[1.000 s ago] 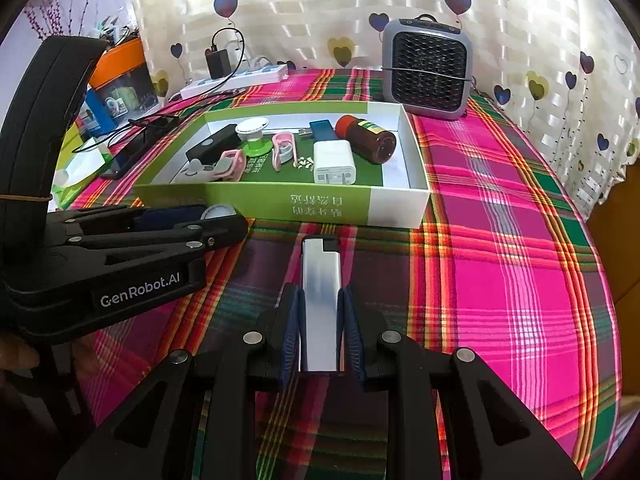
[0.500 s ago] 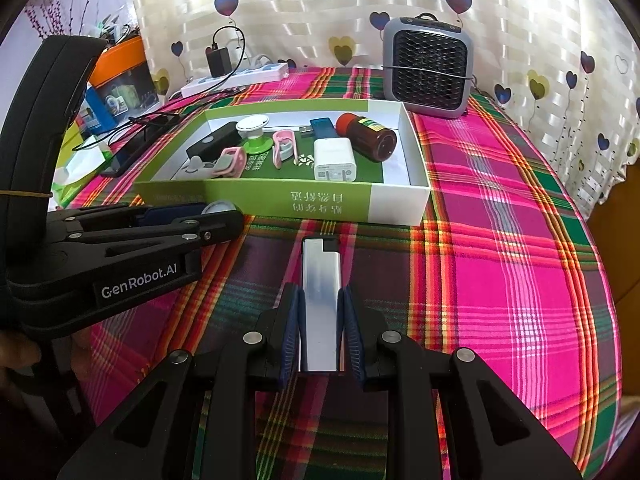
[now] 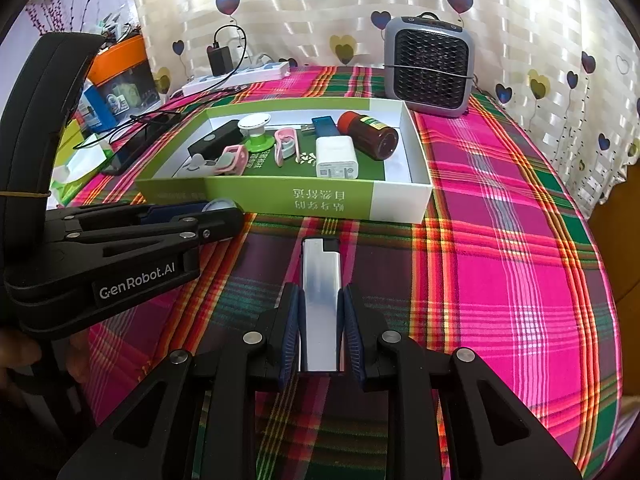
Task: Organize rigid objects
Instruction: 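Carry the white cap toward the box while the right tool carries the silver bar there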
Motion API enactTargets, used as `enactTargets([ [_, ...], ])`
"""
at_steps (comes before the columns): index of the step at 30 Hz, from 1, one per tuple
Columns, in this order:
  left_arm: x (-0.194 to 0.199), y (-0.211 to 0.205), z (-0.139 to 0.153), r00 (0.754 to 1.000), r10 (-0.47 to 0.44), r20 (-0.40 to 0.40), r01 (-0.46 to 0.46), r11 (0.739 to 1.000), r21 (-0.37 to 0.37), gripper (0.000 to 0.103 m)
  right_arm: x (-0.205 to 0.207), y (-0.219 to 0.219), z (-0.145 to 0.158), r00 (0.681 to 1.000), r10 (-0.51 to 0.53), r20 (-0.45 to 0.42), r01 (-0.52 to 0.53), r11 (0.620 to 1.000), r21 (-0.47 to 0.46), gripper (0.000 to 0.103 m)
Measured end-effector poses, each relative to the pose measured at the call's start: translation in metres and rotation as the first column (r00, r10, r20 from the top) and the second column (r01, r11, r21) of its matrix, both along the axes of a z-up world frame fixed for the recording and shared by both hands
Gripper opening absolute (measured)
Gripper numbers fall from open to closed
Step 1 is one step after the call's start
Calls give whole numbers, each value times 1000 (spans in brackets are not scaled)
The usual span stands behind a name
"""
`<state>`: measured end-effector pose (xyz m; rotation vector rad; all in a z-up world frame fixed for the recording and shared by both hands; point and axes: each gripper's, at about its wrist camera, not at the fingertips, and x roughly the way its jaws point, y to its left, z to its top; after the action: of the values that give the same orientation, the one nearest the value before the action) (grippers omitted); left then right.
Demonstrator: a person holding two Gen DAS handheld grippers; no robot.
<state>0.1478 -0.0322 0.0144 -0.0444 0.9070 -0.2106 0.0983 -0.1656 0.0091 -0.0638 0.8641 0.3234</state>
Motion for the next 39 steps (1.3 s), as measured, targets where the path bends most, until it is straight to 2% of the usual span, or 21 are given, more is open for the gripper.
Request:
enactTargets([
  [39,-36,7,6,999,-23,27,23,1000,-20,27,-11,4,7,1000,-1,12,1,1000,14,24],
])
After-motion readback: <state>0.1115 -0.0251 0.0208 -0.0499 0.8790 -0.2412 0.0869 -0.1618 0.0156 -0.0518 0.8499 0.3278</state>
